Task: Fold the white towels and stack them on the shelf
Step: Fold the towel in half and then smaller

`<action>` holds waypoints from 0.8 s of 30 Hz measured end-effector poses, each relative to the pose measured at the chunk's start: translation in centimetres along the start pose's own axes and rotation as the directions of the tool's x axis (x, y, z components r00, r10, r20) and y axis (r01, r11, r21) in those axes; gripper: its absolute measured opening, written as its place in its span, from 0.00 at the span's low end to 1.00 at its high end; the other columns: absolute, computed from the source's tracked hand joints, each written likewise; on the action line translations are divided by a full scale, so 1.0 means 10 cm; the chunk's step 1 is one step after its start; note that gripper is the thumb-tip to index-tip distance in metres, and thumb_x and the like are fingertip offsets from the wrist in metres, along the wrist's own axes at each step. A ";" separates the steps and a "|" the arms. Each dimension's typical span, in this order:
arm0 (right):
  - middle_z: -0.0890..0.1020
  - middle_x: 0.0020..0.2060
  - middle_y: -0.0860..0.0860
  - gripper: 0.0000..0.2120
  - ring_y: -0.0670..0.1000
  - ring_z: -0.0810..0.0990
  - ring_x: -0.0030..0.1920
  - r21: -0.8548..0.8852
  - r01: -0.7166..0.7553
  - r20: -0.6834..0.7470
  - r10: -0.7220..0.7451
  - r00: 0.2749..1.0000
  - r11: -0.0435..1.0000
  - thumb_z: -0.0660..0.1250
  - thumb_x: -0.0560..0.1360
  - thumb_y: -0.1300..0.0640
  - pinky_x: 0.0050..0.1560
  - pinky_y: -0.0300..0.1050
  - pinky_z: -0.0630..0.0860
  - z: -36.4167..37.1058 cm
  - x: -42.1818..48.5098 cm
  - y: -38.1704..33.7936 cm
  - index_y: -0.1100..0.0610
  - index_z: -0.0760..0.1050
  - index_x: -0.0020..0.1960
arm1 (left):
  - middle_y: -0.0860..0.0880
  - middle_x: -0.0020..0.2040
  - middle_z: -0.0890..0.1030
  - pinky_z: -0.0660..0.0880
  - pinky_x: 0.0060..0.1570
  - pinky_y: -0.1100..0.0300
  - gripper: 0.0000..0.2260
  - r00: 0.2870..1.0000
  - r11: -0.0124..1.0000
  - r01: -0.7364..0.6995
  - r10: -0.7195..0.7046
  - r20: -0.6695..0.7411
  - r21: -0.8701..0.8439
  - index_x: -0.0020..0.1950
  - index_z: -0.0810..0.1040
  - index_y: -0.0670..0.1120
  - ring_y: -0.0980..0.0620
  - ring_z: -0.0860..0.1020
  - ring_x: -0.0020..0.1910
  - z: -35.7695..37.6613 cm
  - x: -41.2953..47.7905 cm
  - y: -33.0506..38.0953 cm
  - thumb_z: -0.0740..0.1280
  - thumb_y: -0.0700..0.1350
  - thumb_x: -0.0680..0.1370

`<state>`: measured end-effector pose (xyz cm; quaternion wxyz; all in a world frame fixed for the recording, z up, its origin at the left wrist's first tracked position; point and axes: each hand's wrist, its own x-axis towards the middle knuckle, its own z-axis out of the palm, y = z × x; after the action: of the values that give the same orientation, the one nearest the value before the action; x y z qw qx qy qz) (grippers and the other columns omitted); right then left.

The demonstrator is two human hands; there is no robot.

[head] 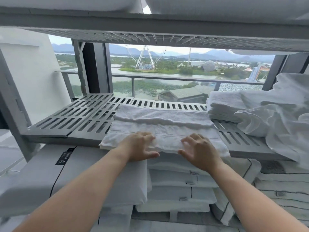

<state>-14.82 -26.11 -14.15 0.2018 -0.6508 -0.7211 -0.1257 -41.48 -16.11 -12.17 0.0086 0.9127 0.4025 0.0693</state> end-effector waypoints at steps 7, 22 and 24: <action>0.83 0.51 0.54 0.15 0.55 0.80 0.52 -0.047 -0.207 -0.188 0.195 0.963 0.977 0.63 0.76 0.68 0.56 0.48 0.77 -0.10 -0.43 0.05 0.57 0.80 0.58 | 0.52 0.47 0.82 0.76 0.38 0.55 0.11 0.929 0.940 0.251 -0.167 -0.330 0.231 0.50 0.78 0.51 0.45 0.83 0.45 0.05 -0.38 0.15 0.59 0.38 0.77; 0.81 0.44 0.55 0.16 0.59 0.78 0.47 -0.195 -0.373 -0.360 0.287 0.888 0.907 0.60 0.70 0.66 0.52 0.53 0.71 -0.03 0.66 0.37 0.56 0.78 0.53 | 0.46 0.50 0.81 0.74 0.52 0.49 0.16 0.763 0.853 0.477 -0.284 -0.581 0.209 0.56 0.80 0.47 0.44 0.79 0.49 -0.29 0.44 -0.15 0.57 0.35 0.78; 0.81 0.42 0.55 0.15 0.59 0.78 0.45 -0.252 -0.366 -0.403 0.247 0.881 0.896 0.60 0.69 0.65 0.50 0.53 0.72 0.00 0.91 0.51 0.56 0.79 0.52 | 0.46 0.47 0.81 0.73 0.52 0.50 0.15 0.747 0.859 0.462 -0.245 -0.618 0.219 0.54 0.81 0.47 0.46 0.79 0.46 -0.33 0.71 -0.29 0.57 0.35 0.78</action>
<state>-10.44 -17.44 -10.49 0.2398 -0.7476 -0.5275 -0.3244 -39.29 -9.06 -8.21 -0.2654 0.7400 0.5602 0.2610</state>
